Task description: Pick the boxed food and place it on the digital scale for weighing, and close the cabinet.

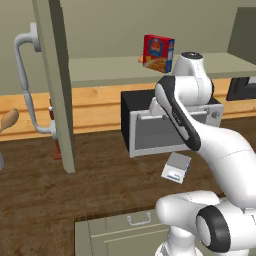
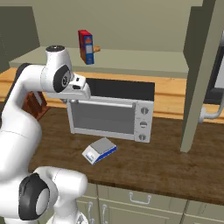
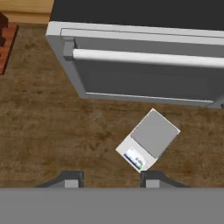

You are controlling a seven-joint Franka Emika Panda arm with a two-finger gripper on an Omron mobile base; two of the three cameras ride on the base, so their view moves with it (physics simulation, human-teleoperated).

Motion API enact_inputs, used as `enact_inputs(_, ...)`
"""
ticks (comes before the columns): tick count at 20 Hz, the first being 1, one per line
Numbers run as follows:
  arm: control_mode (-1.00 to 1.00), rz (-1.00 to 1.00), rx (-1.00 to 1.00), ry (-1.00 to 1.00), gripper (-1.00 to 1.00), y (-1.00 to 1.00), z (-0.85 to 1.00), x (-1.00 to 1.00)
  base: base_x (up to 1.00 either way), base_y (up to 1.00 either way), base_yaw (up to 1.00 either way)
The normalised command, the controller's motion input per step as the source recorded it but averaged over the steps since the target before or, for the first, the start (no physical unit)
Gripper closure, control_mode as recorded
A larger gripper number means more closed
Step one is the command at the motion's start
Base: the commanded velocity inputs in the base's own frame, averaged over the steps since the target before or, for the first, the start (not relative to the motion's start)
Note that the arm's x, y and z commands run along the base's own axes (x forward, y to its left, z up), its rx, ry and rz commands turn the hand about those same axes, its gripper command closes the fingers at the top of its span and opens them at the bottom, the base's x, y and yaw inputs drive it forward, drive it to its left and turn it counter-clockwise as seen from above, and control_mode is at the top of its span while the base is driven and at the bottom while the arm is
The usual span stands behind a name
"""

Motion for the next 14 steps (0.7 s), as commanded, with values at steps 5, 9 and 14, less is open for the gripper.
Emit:
enact_inputs(5,-1.0,0.0,0.0,-0.01,-1.0,0.0,0.0,-0.34,0.0,0.0,0.0)
enact_inputs(9,-1.0,0.0,0.0,-0.07,-1.0,-0.08,0.01,-0.65,0.0,0.0,0.0)
enact_inputs(14,-1.0,0.09,0.0,-0.4,-1.0,-0.24,0.47,-0.48,0.0,0.0,0.0)
